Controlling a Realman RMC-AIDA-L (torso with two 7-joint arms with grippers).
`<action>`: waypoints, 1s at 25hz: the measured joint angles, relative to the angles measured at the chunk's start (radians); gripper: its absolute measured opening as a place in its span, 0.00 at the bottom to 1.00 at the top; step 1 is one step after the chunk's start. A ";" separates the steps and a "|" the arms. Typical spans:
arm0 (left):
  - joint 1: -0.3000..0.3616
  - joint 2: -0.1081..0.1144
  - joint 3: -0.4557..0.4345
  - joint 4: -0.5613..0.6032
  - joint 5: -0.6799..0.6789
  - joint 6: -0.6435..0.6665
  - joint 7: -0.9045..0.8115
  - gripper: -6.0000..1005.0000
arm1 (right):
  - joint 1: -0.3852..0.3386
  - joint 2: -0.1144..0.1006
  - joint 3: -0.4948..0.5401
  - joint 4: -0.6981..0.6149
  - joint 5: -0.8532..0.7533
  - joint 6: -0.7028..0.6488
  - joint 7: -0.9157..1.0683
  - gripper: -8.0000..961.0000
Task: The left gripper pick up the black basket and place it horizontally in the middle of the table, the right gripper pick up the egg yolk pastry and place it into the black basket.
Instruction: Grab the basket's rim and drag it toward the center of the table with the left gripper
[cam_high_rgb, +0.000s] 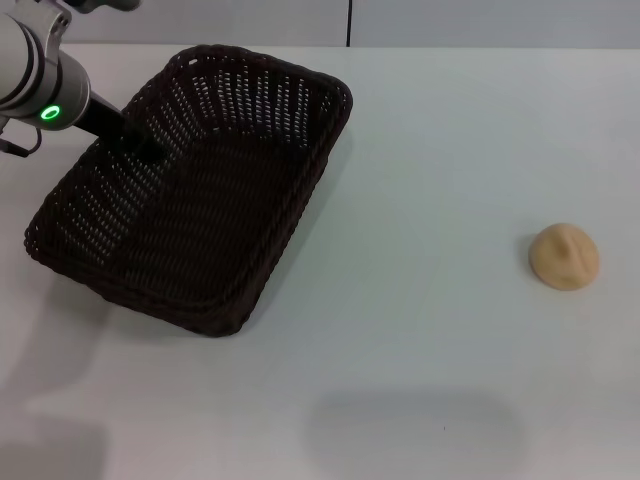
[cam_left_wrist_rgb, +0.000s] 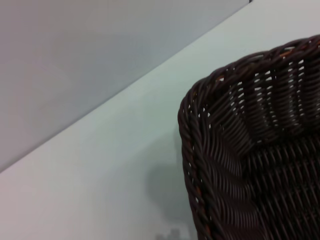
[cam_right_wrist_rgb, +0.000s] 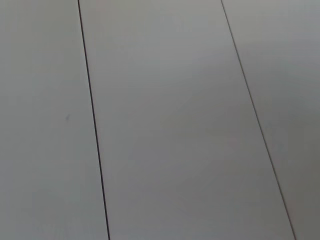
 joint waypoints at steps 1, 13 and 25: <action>0.000 0.000 0.001 0.004 0.000 0.001 0.000 0.68 | 0.000 0.000 0.000 -0.001 0.000 0.000 0.000 0.85; 0.011 0.001 0.014 -0.028 -0.001 -0.012 0.028 0.57 | -0.001 0.000 0.000 -0.001 0.000 -0.006 0.000 0.85; 0.013 0.001 0.032 -0.035 0.000 -0.014 0.074 0.36 | 0.000 0.000 -0.012 -0.001 0.000 -0.009 0.000 0.85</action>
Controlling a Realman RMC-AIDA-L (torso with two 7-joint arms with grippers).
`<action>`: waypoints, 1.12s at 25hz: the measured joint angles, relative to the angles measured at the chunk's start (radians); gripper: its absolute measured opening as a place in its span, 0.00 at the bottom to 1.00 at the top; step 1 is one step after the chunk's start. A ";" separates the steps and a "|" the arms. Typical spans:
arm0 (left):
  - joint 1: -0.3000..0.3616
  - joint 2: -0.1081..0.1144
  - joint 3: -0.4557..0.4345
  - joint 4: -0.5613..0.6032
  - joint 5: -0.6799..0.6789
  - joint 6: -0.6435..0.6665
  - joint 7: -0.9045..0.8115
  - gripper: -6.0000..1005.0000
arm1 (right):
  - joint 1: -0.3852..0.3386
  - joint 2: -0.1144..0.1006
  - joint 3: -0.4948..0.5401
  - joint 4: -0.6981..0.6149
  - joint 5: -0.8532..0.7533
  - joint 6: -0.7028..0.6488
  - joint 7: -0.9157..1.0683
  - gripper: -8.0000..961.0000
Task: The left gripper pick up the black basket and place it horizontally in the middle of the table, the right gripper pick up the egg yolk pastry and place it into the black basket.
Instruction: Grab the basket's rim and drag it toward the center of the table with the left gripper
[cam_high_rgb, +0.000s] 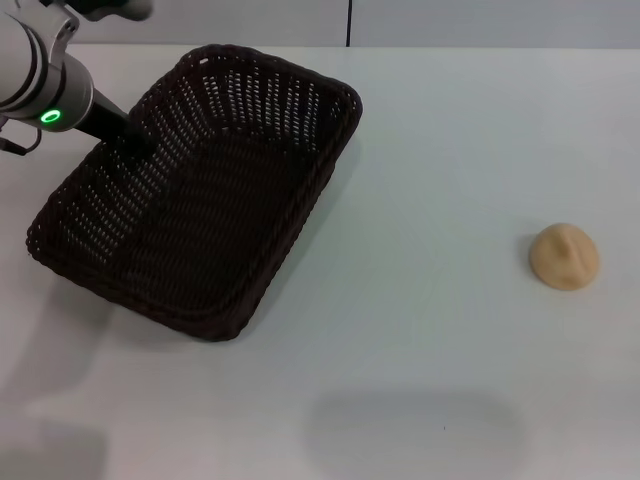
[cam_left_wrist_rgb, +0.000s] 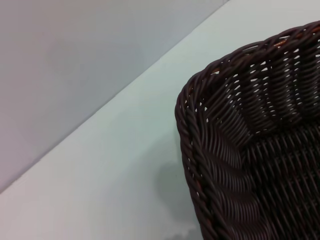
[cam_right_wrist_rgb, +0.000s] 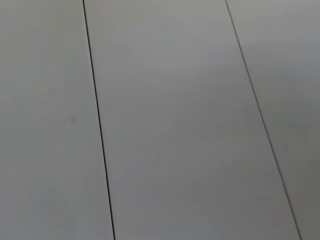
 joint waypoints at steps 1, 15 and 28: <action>0.000 0.000 0.001 -0.005 0.000 0.000 0.021 0.36 | 0.000 0.000 0.000 0.000 0.000 0.000 0.000 0.85; -0.031 -0.005 0.031 -0.087 -0.342 -0.078 0.438 0.36 | 0.003 0.000 0.000 0.003 0.000 -0.011 0.000 0.85; -0.113 -0.008 0.051 -0.033 -0.461 -0.089 0.569 0.01 | 0.000 0.002 0.000 0.006 0.000 -0.040 0.000 0.85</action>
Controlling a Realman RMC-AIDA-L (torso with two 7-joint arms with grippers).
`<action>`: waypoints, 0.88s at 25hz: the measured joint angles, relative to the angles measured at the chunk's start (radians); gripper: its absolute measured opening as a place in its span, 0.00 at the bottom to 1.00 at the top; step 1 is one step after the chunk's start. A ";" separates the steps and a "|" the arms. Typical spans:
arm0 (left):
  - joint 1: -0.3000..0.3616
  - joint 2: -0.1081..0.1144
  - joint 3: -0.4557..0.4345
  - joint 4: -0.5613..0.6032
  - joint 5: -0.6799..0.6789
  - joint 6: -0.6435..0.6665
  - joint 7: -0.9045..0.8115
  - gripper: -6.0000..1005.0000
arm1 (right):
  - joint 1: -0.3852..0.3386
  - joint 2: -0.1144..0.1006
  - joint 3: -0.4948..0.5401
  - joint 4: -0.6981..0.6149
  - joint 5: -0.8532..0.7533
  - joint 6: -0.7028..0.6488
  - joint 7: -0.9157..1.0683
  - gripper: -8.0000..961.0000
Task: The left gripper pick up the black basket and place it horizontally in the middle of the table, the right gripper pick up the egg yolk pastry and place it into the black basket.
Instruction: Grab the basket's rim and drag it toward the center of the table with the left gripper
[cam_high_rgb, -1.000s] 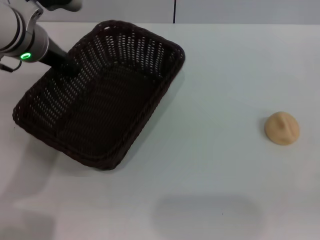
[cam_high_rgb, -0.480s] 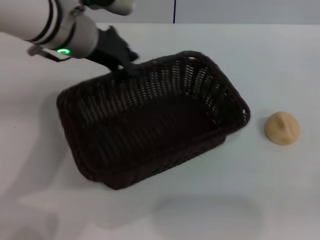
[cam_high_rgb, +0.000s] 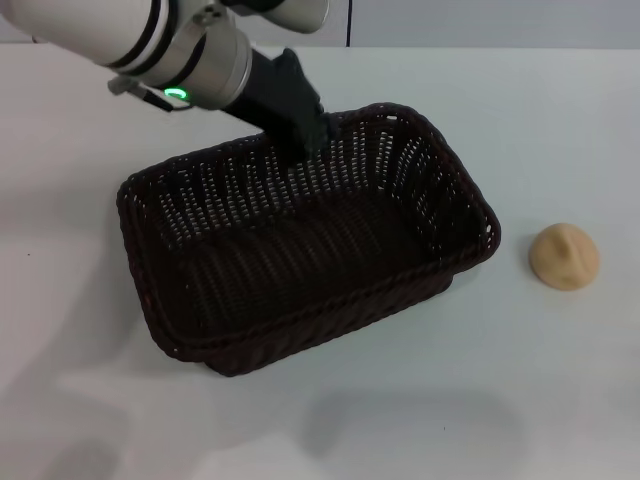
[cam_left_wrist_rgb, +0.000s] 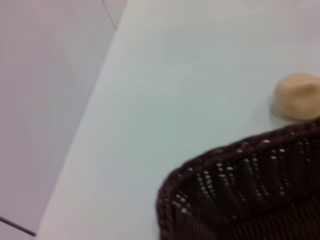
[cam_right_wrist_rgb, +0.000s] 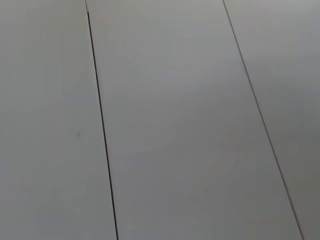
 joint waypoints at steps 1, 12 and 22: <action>0.010 0.000 0.004 -0.017 0.000 0.012 0.001 0.01 | 0.000 0.000 0.000 -0.001 0.000 0.000 0.000 0.85; 0.055 0.003 0.008 -0.056 0.049 0.017 -0.010 0.03 | 0.000 -0.001 0.000 -0.004 0.000 0.000 0.000 0.85; 0.060 0.000 0.018 -0.072 0.134 0.038 -0.045 0.37 | 0.000 -0.002 -0.015 -0.007 0.000 0.000 0.000 0.85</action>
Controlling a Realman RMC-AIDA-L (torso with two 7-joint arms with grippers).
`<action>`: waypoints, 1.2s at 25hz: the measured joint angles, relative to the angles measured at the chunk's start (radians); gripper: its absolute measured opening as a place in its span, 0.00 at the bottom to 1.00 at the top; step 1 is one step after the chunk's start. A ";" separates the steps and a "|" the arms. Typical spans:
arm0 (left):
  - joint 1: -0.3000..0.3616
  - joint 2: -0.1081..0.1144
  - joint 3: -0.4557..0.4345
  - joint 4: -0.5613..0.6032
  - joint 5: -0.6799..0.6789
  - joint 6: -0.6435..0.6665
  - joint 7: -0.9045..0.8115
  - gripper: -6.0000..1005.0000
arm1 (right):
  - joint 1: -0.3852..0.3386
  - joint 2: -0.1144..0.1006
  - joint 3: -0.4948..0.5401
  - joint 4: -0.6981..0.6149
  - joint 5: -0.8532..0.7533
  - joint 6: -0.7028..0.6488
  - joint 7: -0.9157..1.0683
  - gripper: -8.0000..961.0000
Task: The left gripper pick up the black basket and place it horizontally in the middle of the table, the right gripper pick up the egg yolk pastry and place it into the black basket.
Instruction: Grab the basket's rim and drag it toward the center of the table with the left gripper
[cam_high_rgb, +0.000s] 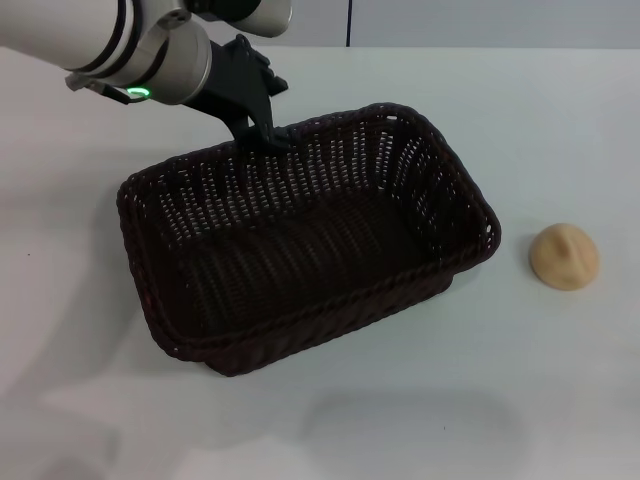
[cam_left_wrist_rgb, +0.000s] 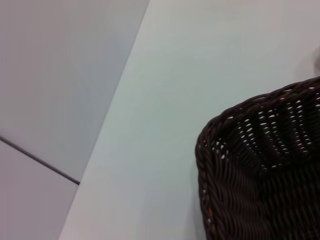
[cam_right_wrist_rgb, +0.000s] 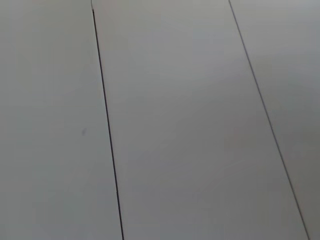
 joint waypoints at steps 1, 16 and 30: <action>0.000 0.000 0.000 0.000 0.000 0.000 0.000 0.41 | 0.000 0.000 0.000 0.000 0.000 0.000 0.000 0.85; -0.045 -0.003 0.048 0.169 0.115 0.093 -0.039 0.78 | 0.000 0.000 -0.015 -0.002 0.000 0.004 0.000 0.85; -0.067 -0.002 0.158 0.218 0.230 0.109 -0.116 0.77 | 0.003 -0.001 -0.025 -0.002 0.000 0.003 0.000 0.85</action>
